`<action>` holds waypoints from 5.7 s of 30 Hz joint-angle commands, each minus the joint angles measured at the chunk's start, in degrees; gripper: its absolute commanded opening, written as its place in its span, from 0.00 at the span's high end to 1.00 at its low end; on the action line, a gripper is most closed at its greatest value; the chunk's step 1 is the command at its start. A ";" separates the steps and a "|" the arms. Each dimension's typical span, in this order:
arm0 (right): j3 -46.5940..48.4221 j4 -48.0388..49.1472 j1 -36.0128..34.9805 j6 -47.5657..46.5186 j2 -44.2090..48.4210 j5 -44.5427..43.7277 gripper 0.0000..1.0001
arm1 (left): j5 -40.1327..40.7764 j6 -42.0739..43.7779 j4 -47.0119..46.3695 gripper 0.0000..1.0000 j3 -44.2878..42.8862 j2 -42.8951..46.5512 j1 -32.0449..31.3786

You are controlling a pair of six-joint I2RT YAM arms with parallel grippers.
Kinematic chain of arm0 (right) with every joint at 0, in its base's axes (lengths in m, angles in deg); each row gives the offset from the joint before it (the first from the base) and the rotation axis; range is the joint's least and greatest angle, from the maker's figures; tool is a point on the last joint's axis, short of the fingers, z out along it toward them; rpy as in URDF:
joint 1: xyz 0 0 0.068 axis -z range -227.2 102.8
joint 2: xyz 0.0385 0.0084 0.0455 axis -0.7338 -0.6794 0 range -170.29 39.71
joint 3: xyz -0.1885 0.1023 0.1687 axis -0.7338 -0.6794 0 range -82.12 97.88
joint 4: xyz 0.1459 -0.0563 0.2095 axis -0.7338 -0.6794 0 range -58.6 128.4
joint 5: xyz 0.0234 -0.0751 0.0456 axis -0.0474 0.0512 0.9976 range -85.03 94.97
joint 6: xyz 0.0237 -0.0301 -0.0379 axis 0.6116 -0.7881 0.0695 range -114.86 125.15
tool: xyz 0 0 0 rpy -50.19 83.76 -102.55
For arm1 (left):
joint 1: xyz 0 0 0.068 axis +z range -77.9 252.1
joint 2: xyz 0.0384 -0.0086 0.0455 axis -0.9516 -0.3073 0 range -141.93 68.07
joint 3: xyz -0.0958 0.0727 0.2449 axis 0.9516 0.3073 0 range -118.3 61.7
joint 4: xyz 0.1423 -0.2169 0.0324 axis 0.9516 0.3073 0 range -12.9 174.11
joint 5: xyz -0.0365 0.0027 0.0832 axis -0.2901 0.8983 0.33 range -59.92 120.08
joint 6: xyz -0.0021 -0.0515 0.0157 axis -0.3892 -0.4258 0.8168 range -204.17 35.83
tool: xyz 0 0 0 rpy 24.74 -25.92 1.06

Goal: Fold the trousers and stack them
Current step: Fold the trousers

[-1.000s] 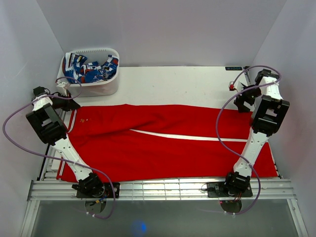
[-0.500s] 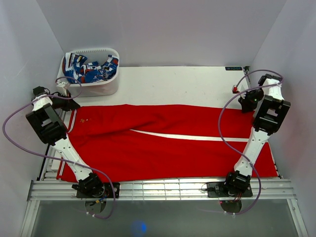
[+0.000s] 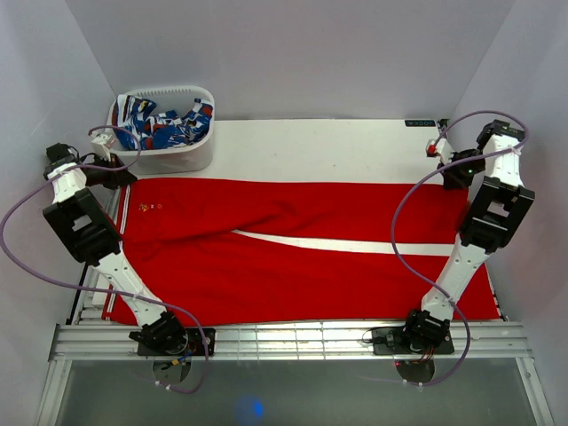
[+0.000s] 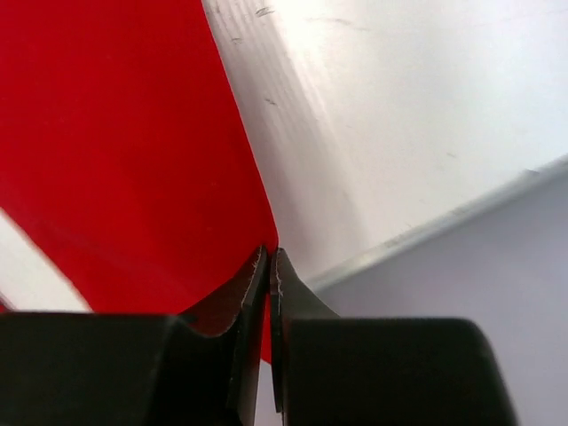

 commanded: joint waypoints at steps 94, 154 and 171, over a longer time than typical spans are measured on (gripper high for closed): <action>-50.97 12.14 18.24 -15.27 46.06 -3.68 0.04 | 5.68 54.46 36.26 0.02 21.40 31.38 24.92; -37.86 17.30 0.75 -1.82 21.54 -14.48 0.57 | 23.58 16.73 7.43 0.22 45.81 34.46 1.54; -36.98 11.23 0.75 -3.50 19.34 -13.25 0.57 | 24.55 17.00 5.14 0.22 48.09 34.99 1.54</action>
